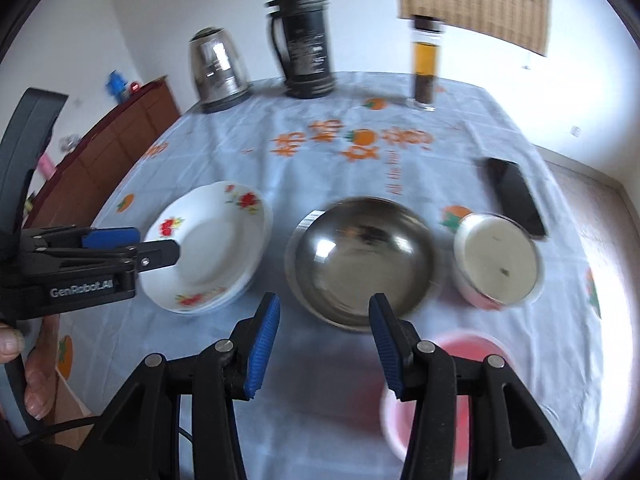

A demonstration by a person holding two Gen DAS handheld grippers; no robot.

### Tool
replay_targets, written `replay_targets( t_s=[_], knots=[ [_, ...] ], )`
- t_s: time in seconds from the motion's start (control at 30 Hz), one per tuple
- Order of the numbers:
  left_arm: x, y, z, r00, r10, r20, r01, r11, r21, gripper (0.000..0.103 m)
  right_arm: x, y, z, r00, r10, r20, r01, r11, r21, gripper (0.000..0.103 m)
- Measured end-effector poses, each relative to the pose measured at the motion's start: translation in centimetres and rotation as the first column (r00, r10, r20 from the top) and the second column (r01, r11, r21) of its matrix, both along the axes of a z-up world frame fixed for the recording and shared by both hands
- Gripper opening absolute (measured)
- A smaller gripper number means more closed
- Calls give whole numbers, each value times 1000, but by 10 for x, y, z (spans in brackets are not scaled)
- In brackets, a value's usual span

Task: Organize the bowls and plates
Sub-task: 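Move both grippers to the rim of the pink plastic bowl, then close both grippers on the rim of the pink plastic bowl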

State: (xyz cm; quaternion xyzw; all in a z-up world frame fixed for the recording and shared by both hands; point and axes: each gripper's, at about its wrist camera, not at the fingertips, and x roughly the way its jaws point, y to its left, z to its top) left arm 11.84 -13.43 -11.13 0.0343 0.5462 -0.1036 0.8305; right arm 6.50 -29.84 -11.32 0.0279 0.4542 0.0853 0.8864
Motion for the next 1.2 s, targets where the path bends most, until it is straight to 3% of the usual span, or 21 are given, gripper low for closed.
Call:
replay_targets(
  t_s=[0.2,0.33,0.53,0.93,1.2],
  knots=[
    [-13,-59,-4,993,-114,-45,113,993,-19,52,-30,-72,-12,987,-157,-32,157,988,5,49],
    [-25,-93,-9,983,-169,-77,167,985,-38,44,-45,-103,-24,978,-200,-54,200,980,6,49],
    [-40,-133,-28,964,-216,-154,210,976,-56,25,-58,-135,-44,973,-212,-92,216,976,34,43],
    [-49,-151,-37,964,-195,-180,188,981,-55,15,-64,-149,-59,980,-158,-117,171,980,102,30],
    [-42,-154,-55,954,-218,-208,207,976,-73,15,-56,-142,-65,981,-143,-135,154,985,72,26]
  ],
)
